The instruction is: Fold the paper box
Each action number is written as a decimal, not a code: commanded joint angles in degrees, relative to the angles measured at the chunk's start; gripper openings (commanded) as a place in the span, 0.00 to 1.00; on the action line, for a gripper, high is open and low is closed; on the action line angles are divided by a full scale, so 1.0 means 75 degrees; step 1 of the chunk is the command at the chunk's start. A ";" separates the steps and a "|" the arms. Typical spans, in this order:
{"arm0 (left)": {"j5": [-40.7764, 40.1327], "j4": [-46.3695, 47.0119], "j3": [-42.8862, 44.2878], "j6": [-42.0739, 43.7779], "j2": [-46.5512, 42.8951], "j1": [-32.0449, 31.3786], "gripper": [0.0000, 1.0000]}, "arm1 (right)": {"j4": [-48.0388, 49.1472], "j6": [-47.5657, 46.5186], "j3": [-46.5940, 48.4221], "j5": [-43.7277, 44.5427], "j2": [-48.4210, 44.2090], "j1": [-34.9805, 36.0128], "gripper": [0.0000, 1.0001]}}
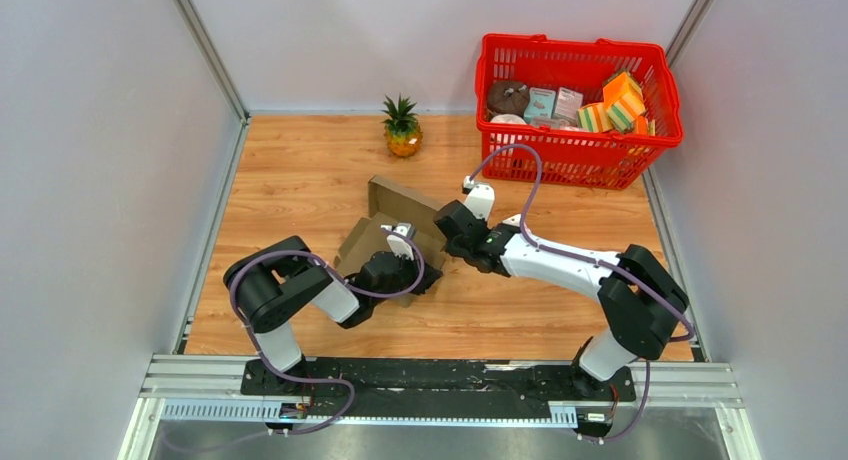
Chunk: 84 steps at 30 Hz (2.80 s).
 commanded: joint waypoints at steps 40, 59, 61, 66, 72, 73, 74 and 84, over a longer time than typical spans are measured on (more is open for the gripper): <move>0.0877 -0.0534 -0.0587 0.0117 -0.2147 0.0262 0.14 | 0.1760 -0.3771 -0.1895 -0.2521 -0.2124 -0.1018 0.62; -0.0552 -0.1300 -0.1009 0.0576 -0.1333 0.0274 0.01 | 0.5157 -0.5189 -0.2211 -0.4196 -0.0449 -0.0936 0.57; -0.0564 -0.1077 -0.1079 0.0528 -0.1121 0.0274 0.00 | 0.5310 -0.5282 -0.2188 -0.4256 -0.0331 -0.0866 0.57; -0.0634 -0.1029 -0.1185 0.0470 -0.1074 0.0274 0.00 | 0.6001 -0.5435 -0.2164 -0.3168 0.0090 -0.0584 0.56; -0.0764 -0.0948 -0.1267 0.0458 -0.1016 0.0274 0.00 | 0.6892 -0.5576 -0.2106 -0.2299 0.0548 -0.0361 0.56; -0.0752 -0.0936 -0.1267 0.0458 -0.1015 0.0262 0.00 | 0.6939 -0.5587 -0.2001 -0.2229 0.0711 -0.0315 0.56; -0.0752 -0.0924 -0.1267 0.0435 -0.1004 0.0274 0.00 | 0.6986 -0.5611 -0.1977 -0.2077 0.0771 -0.0303 0.55; -0.0775 -0.0702 -0.1255 0.0470 -0.0817 0.0274 0.00 | 0.7420 -0.5646 -0.1614 -0.1057 0.1297 0.0002 0.46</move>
